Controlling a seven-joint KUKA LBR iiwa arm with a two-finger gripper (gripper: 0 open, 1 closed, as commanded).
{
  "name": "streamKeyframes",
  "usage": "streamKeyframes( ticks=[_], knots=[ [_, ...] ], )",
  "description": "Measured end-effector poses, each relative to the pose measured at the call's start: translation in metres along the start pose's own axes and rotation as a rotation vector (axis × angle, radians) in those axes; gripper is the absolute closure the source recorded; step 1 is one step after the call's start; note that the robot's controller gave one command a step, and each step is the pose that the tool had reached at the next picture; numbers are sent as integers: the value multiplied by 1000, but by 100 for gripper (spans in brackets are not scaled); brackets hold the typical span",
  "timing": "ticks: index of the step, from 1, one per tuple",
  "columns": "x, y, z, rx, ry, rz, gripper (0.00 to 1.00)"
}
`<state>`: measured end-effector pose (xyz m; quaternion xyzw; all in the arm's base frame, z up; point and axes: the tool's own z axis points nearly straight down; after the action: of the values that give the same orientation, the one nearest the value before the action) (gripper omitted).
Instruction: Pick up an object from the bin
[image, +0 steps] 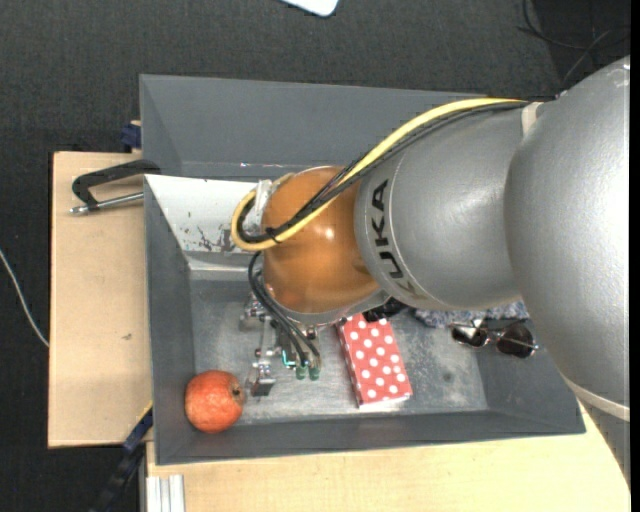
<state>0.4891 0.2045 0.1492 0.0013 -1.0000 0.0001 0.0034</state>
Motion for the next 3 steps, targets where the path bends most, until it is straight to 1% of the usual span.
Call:
streamKeyframes(
  ticks=[1,2,3],
  knots=[
    [-2,-1,-3,-1,-6,2,0],
    [-22,13,73,0,-12,15,100],
    [-22,13,73,0,-12,16,100]
  ],
)
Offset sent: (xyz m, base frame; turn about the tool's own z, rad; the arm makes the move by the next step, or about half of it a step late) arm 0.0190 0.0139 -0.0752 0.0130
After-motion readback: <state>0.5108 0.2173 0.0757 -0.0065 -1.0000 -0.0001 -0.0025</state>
